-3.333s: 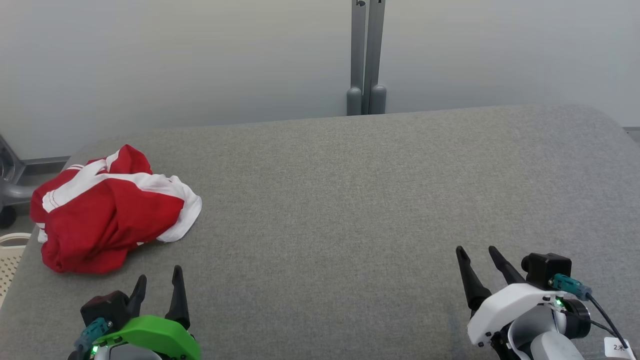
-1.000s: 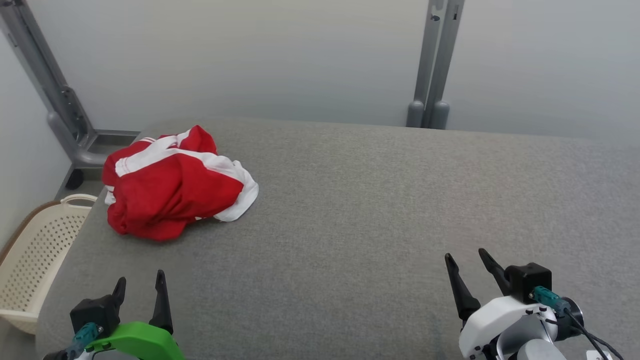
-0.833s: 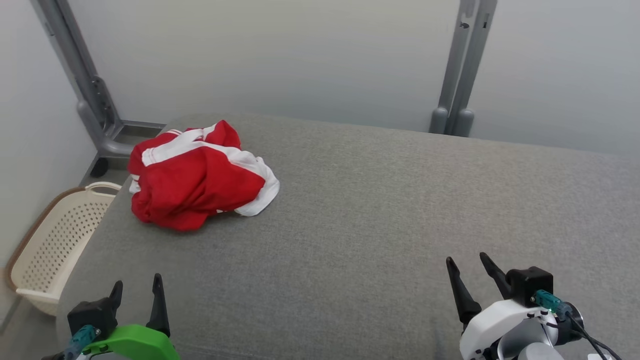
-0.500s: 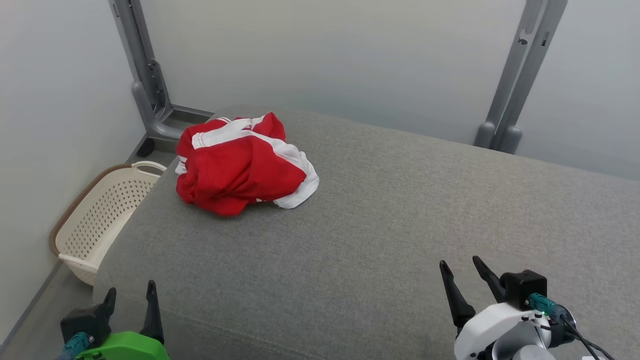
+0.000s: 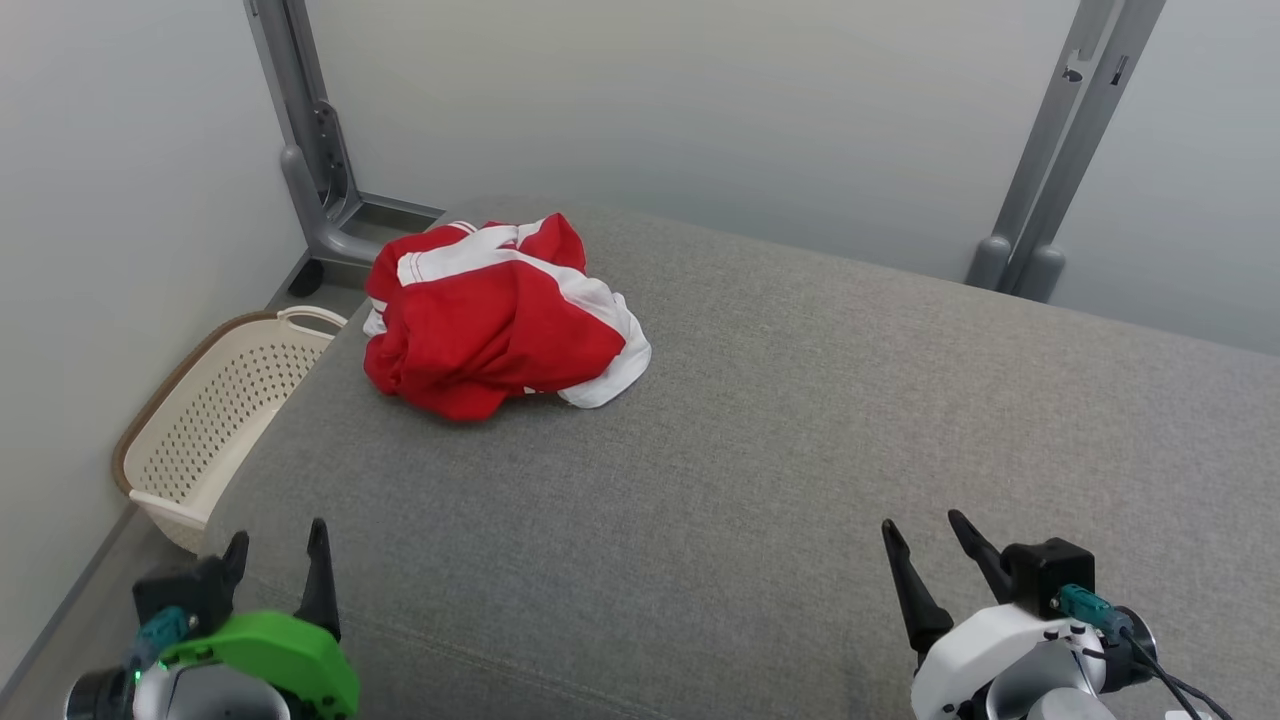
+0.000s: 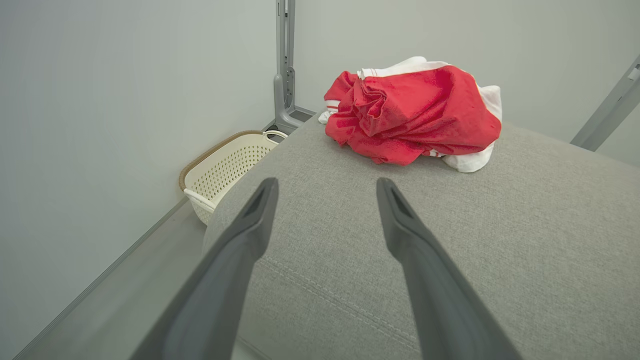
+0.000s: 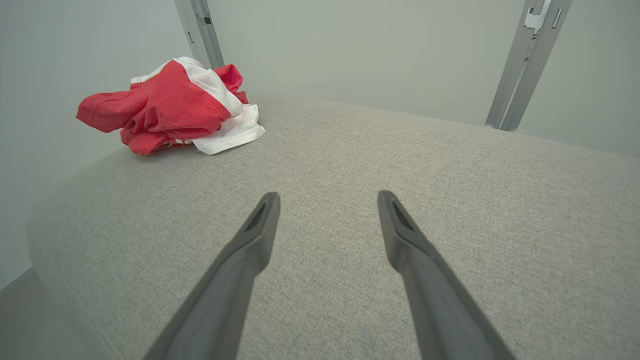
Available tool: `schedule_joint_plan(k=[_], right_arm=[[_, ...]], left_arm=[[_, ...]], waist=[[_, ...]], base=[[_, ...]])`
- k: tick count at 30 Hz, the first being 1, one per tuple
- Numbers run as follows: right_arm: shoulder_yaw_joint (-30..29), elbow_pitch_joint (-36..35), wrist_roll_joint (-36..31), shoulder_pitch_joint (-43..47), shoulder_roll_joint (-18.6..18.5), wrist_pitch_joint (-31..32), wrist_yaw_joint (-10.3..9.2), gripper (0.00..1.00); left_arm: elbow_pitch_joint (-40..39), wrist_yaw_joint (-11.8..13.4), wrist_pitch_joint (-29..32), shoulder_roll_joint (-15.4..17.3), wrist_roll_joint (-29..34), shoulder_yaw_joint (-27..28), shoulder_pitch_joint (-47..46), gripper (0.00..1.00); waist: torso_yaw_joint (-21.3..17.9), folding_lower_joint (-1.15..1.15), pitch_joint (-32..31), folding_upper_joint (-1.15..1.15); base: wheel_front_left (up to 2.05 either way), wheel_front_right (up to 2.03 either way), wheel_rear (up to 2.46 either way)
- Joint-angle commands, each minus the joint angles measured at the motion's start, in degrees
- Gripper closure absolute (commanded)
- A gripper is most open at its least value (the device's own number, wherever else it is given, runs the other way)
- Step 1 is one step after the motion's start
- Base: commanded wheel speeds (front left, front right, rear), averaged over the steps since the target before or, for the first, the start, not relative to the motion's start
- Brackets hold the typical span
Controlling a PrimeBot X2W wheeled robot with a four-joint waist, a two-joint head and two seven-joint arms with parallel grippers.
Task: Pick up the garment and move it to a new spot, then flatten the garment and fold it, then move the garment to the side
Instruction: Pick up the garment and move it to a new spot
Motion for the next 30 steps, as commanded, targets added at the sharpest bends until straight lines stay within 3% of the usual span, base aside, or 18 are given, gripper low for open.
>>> schedule_joint_plan(k=[1, 5, 11, 17, 18, 28, 30], right_arm=[[-0.21, -0.45, -0.59, -0.07, -0.23, 0.34, 0.00, 0.00], [-0.09, -2.16, -2.14, -0.68, -0.23, 1.59, 0.00, 0.00], [-0.06, -6.30, -4.93, -2.00, -0.22, 4.57, 0.00, 0.00], [0.79, -11.76, -7.86, -3.15, -0.24, 8.09, -0.01, 0.00], [0.97, -13.36, -8.79, -3.32, -0.23, 9.01, -0.01, 0.00], [1.25, -18.22, -10.54, -3.14, -0.23, 11.27, -0.01, 0.00], [1.39, -18.81, -10.66, -3.23, -0.21, 11.44, -0.01, 0.00]], left_arm=[[0.76, -0.69, 0.48, 0.25, 0.30, -0.40, -2.77, 0.00], [5.55, -3.37, 4.42, 0.17, -0.12, -2.26, -10.74, 0.00], [12.42, -5.49, 11.32, -0.08, 0.24, -4.19, -23.51, 0.00], [18.99, -9.79, 19.87, 0.25, 0.47, -6.90, -37.66, 0.00], [20.99, -10.02, 23.17, 0.34, 0.62, -7.40, -41.32, 0.00], [26.43, -11.23, 34.48, -0.45, -1.44, -8.41, -51.45, 0.00], [27.17, -10.34, 35.68, -0.39, -1.65, -8.18, -52.50, 0.00]], waist=[[-0.22, 0.00, 0.62, 0.00], [-1.36, 0.00, 2.57, 0.00], [-4.14, 0.00, 8.02, 0.00], [-8.24, 0.00, 15.46, 0.00], [-9.41, 0.00, 17.54, 0.00], [-13.47, 0.00, 23.56, 0.00], [-14.17, 0.00, 24.37, 0.00]], base=[[0.00, 0.00, 0.00], [0.00, 0.00, 0.00], [0.00, 0.00, 0.00], [0.00, 0.00, 0.00], [0.00, 0.00, 0.00], [0.00, 0.00, 0.00], [0.00, 0.00, 0.00]])
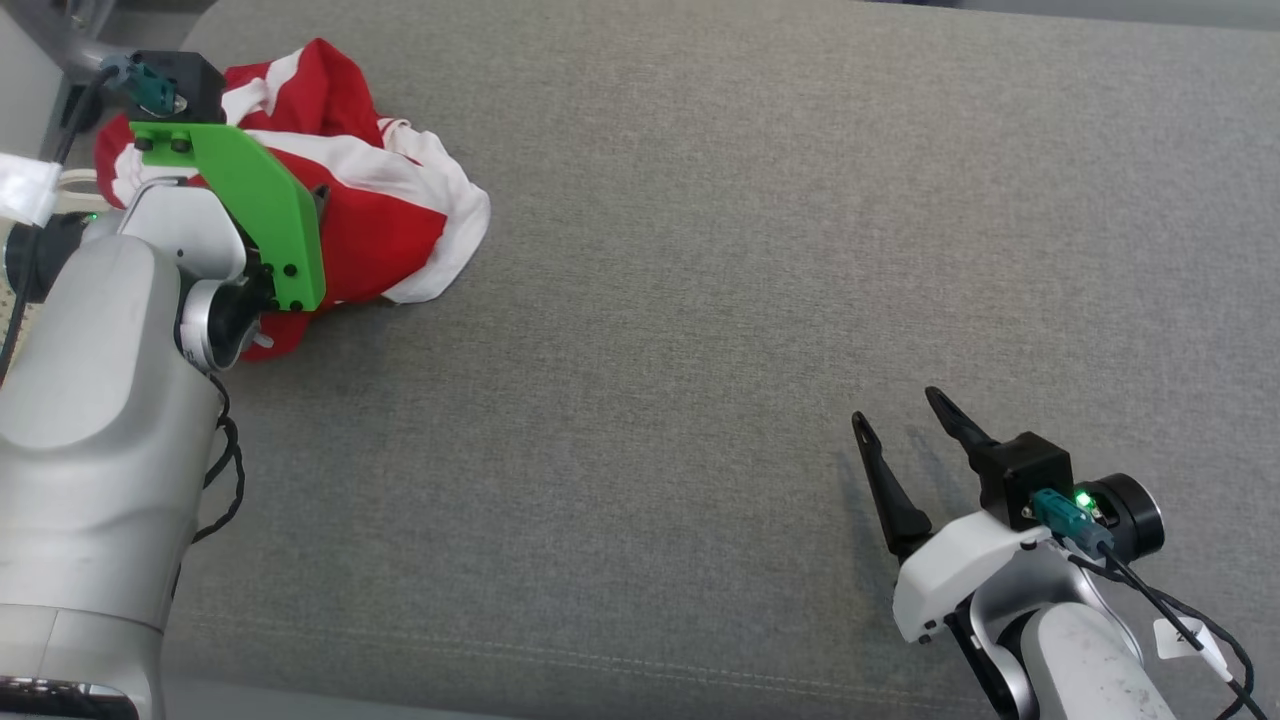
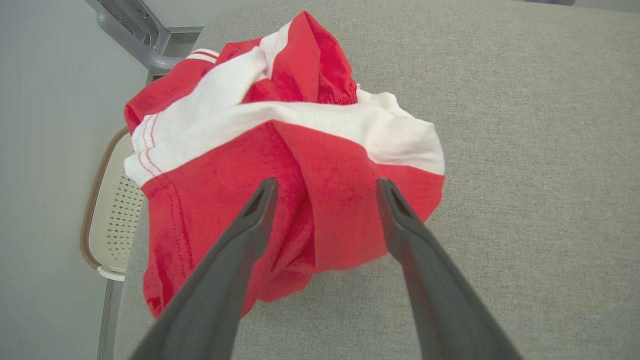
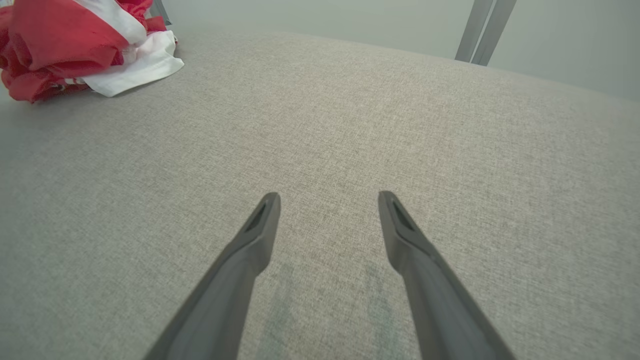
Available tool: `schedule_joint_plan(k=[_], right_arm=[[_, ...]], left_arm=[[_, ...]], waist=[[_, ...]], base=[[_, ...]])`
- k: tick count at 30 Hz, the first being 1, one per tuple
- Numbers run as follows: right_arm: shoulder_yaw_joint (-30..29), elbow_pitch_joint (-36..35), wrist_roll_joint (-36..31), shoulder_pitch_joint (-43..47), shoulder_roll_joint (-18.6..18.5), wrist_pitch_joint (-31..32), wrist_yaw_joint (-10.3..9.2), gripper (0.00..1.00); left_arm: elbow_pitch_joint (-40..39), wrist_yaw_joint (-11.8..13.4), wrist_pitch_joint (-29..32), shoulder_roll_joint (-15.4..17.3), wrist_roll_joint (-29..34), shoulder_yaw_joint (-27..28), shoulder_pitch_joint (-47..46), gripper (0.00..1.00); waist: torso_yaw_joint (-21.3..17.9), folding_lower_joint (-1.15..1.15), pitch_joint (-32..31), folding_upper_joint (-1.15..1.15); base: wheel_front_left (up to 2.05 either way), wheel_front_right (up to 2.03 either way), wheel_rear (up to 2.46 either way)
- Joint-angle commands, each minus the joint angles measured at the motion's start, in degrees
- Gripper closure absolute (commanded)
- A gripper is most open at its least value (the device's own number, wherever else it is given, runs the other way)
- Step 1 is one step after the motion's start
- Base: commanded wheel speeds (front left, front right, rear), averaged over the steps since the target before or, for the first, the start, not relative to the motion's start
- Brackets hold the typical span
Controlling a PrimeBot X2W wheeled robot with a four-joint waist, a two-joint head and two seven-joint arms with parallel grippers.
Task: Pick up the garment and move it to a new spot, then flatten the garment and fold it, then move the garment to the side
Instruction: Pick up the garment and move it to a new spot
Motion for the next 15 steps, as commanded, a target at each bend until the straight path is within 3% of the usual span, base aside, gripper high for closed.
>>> schedule_joint_plan(k=[1, 5, 6, 7, 8, 15], right_arm=[[0.19, -0.57, -0.25, -0.67, -0.16, 0.21, -0.02, 0.00], [0.32, -0.77, 0.09, -0.51, -0.17, 0.06, -0.02, 0.00], [0.35, -0.69, 0.00, -0.46, -0.16, -0.03, -0.02, 0.00], [0.36, -0.54, 0.00, -0.45, -0.15, -0.07, -0.02, 0.00], [0.30, -0.30, 0.02, -0.42, -0.16, -0.14, -0.02, 0.00], [1.10, 1.22, 1.00, 0.40, -0.16, -0.68, -0.02, 0.00]], left_arm=[[0.33, 0.75, 0.23, 0.44, 0.35, -0.08, -1.65, 0.00], [1.78, 2.36, 0.71, 0.69, 0.45, 0.15, -2.20, 0.00], [2.06, 2.96, 0.52, 0.86, 0.81, 0.14, -2.32, 0.11], [2.26, 3.47, 0.29, 0.99, 1.08, -0.03, -2.40, 0.59], [2.53, 3.79, -0.01, 0.93, 1.25, -0.08, -2.35, 1.00], [3.50, 3.71, -1.79, 0.46, 1.11, -0.60, -0.67, 1.00]], waist=[[-4.15, -0.01, 4.09, 0.00], [-5.06, -0.01, 4.68, 0.00], [-5.19, -0.01, 4.69, 0.00], [-5.28, -0.01, 4.63, 0.00], [-5.34, -0.01, 4.46, 0.00], [-5.23, -0.01, 1.87, 0.00]], base=[[0.00, 0.00, 0.00], [0.00, 0.00, 0.00], [0.00, 0.00, 0.00], [0.00, 0.00, 0.00], [0.00, 0.00, 0.00], [0.00, 0.00, 0.00]])
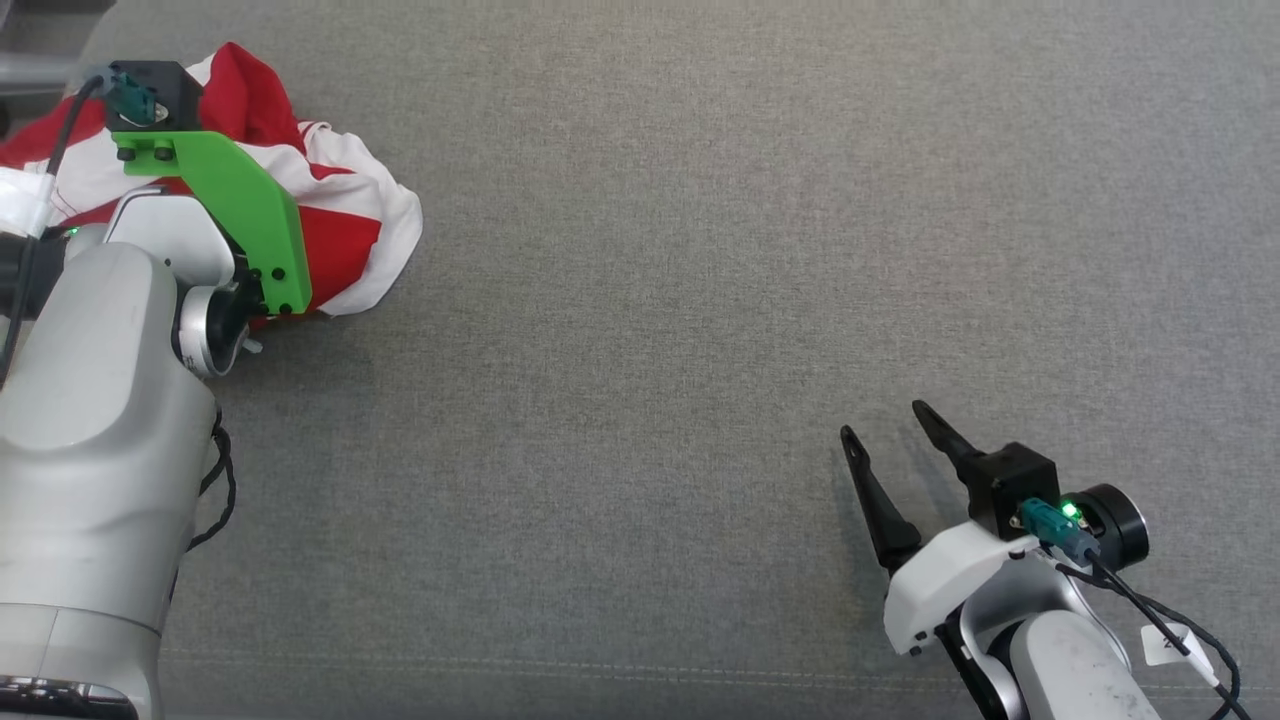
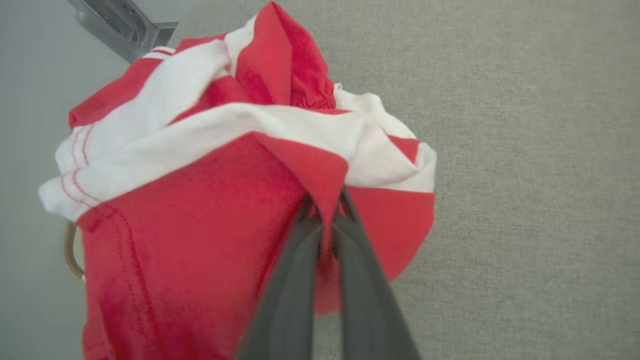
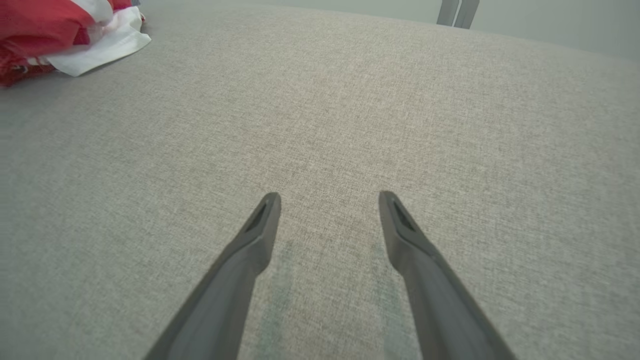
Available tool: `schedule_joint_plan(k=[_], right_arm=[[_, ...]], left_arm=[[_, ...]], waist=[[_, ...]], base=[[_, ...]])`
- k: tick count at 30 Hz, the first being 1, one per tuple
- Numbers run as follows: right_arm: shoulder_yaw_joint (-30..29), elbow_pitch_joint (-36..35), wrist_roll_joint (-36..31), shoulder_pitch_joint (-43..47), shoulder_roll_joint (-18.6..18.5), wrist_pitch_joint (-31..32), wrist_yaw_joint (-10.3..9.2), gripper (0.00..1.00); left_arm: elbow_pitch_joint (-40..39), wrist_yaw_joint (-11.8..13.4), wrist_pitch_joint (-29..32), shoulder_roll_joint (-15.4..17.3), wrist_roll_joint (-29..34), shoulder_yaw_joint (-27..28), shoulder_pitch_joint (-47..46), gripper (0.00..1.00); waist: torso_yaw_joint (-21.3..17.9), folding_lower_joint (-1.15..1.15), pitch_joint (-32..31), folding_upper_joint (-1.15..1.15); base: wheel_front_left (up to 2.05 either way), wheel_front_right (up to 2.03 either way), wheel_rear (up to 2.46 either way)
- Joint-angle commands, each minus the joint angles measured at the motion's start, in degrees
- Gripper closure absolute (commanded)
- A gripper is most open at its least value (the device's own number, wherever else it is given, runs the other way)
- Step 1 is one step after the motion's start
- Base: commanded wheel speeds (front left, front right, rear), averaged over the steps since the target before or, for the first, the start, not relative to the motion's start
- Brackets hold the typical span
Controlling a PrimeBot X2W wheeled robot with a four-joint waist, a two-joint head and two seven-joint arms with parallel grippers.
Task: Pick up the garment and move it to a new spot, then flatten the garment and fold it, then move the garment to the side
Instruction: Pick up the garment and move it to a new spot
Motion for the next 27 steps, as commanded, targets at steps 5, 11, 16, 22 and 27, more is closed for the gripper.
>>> schedule_joint_plan(k=[5, 11, 16, 22, 27], right_arm=[[1.18, 1.86, 1.53, 0.94, -0.15, -0.93, -0.02, 0.00], [2.08, 4.01, 3.12, 1.97, -0.15, -1.81, -0.02, 0.00], [3.07, 5.52, 4.61, 3.04, -0.15, -2.35, -0.02, 0.00], [3.63, 6.55, 5.63, 3.63, -0.15, -2.90, -0.02, 0.00], [4.08, 6.93, 6.31, 2.55, -0.15, -3.30, -0.02, 0.00]], left_arm=[[-1.82, -0.62, -5.13, -0.89, 0.41, -0.09, 0.10, 1.00], [-4.39, -2.30, -11.25, -2.17, 0.62, -0.59, -1.52, 1.00], [-6.13, -3.30, -14.57, -3.65, 1.50, -1.96, -3.06, 1.00], [-8.32, -4.66, -17.33, -6.78, 1.18, -3.49, -4.40, 1.00], [-9.93, -5.87, -18.55, -9.81, -0.52, -4.39, -5.00, 1.00]], waist=[[-0.20, -0.01, -4.34, 0.00], [-2.58, -0.01, -9.32, 0.00], [-6.27, -0.01, -12.63, 0.00], [-12.04, -0.01, -14.69, 0.00], [-18.07, -0.01, -14.59, 0.00]], base=[[0.00, 0.00, 0.00], [0.00, 0.00, 0.00], [0.00, 0.00, 0.00], [0.00, 0.00, 0.00], [0.00, 0.00, 0.00]])
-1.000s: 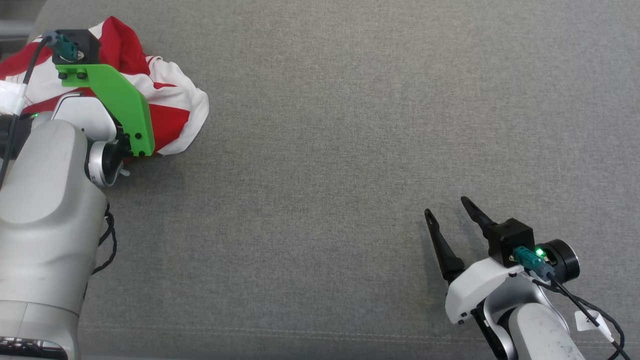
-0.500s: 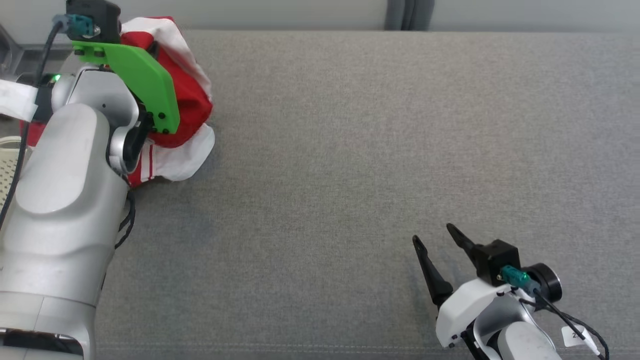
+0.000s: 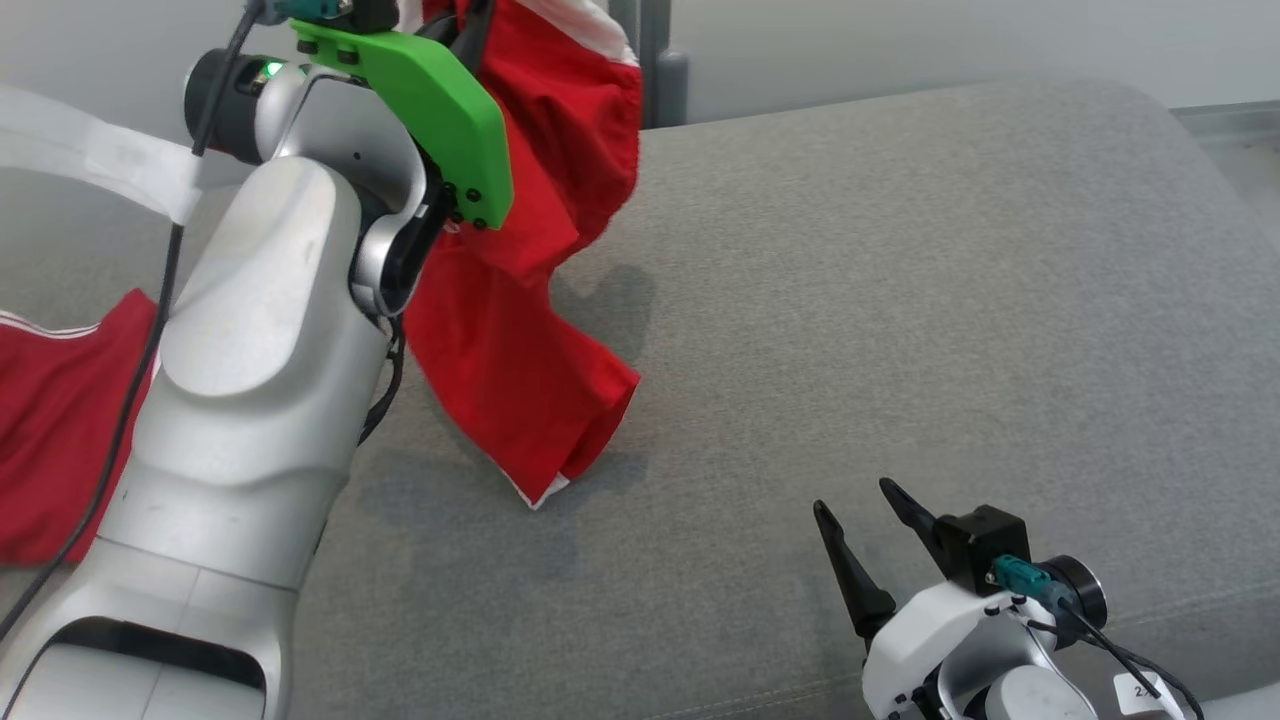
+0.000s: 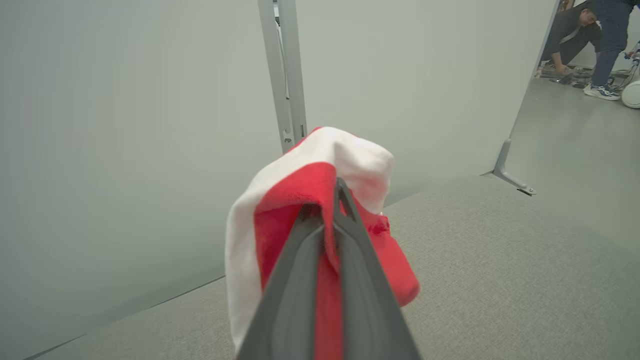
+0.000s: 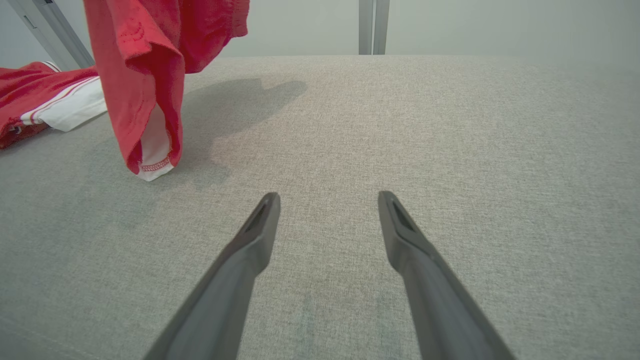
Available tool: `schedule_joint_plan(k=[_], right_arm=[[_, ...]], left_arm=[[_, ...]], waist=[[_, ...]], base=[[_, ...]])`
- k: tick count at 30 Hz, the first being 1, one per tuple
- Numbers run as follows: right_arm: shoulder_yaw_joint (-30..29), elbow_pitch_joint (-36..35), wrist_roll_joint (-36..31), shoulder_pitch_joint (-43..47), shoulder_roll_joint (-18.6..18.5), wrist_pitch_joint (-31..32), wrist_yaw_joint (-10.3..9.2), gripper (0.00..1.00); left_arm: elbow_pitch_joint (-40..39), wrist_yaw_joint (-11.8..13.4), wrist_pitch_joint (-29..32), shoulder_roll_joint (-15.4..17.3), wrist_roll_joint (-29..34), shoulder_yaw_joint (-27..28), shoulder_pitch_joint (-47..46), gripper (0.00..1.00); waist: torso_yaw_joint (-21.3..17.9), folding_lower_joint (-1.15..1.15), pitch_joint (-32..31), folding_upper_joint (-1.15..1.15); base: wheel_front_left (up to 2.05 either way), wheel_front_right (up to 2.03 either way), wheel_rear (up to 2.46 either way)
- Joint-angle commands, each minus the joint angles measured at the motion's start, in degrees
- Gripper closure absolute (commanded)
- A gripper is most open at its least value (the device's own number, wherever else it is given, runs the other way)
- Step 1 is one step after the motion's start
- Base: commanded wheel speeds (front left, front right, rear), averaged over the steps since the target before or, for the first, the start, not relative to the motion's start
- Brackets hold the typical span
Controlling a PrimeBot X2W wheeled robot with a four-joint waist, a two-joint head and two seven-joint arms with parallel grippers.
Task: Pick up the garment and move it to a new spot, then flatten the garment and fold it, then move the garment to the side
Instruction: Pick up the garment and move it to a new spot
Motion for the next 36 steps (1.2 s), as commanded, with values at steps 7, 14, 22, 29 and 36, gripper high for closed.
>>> schedule_joint_plan(k=[7, 14, 22, 29, 36], right_arm=[[-0.33, 0.83, 1.00, -1.56, -0.14, -1.44, -0.02, 0.00], [-1.03, 1.90, 2.47, -2.78, -0.09, -3.44, -0.02, 0.00], [-1.64, 3.39, 3.13, -4.70, -0.09, -5.08, -0.02, 0.00], [-1.41, 4.38, 2.66, -5.47, -0.12, -5.02, -0.02, 0.00], [-1.23, 5.03, 2.06, -5.29, -0.16, -4.38, -0.02, 0.00]], left_arm=[[-2.20, -0.96, -3.19, -3.46, -3.77, -1.43, -2.72, 1.00], [-2.62, -0.02, -4.70, -4.01, -10.81, -6.26, -1.17, 1.00], [7.25, 3.26, -6.11, -0.18, -8.29, -8.77, 5.09, 1.00], [13.73, 4.00, -8.52, 2.98, -7.44, -9.16, 9.04, 1.00], [19.40, 5.53, -13.41, 3.82, -6.30, -9.30, 10.35, 0.00]], waist=[[-12.70, 0.00, 1.24, 0.00], [-14.22, 0.00, 5.09, 0.00], [-10.35, 0.00, 7.84, 0.00], [-7.41, 0.00, 7.96, 0.00], [-5.75, 0.00, 6.20, 0.00]], base=[[0.00, 0.00, 0.00], [0.00, 0.00, 0.00], [0.00, 0.00, 0.00], [0.00, 0.00, 0.00], [0.00, 0.00, 0.00]])
